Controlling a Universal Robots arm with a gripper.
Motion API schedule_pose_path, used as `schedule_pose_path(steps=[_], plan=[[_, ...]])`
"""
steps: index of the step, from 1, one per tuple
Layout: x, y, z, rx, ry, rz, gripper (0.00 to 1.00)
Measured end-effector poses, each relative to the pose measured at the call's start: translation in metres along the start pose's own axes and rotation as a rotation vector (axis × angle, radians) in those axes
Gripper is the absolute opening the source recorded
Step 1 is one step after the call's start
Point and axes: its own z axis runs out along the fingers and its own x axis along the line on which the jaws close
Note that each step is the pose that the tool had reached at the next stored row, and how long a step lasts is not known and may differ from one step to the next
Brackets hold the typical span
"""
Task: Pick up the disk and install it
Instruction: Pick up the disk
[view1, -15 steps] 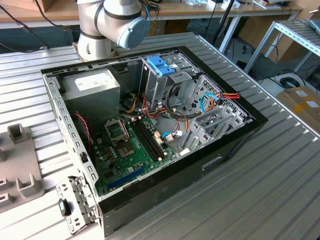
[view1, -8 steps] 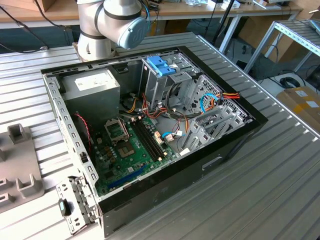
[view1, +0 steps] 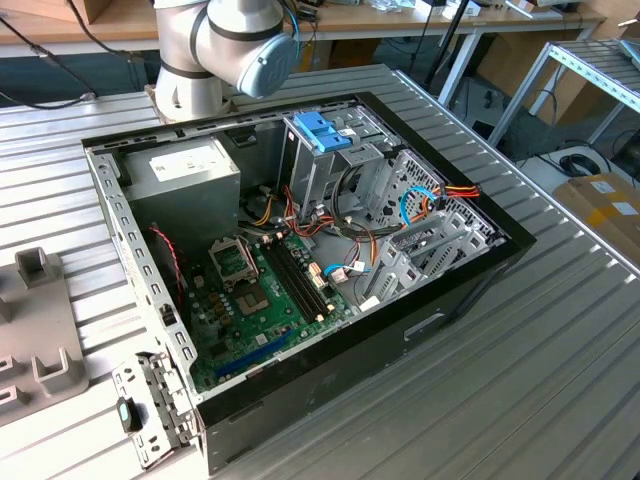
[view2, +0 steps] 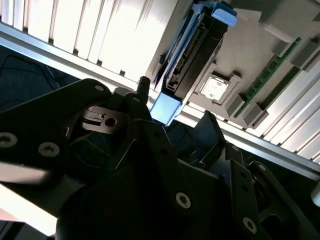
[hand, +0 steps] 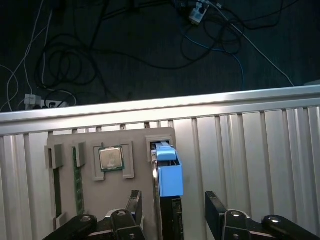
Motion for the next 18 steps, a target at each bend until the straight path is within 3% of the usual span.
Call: schedule_pose_path(steps=[4, 10, 18], plan=[[0.0053, 0.0, 0.0053, 0.0002, 0.001, 0.0, 0.62], [0.0057, -0.0005, 0.0164, 0.0002, 0.0025, -0.003, 0.62], [0.0045, 0.0006, 0.0265, 0.0001, 0.0028, -0.008, 0.62]])
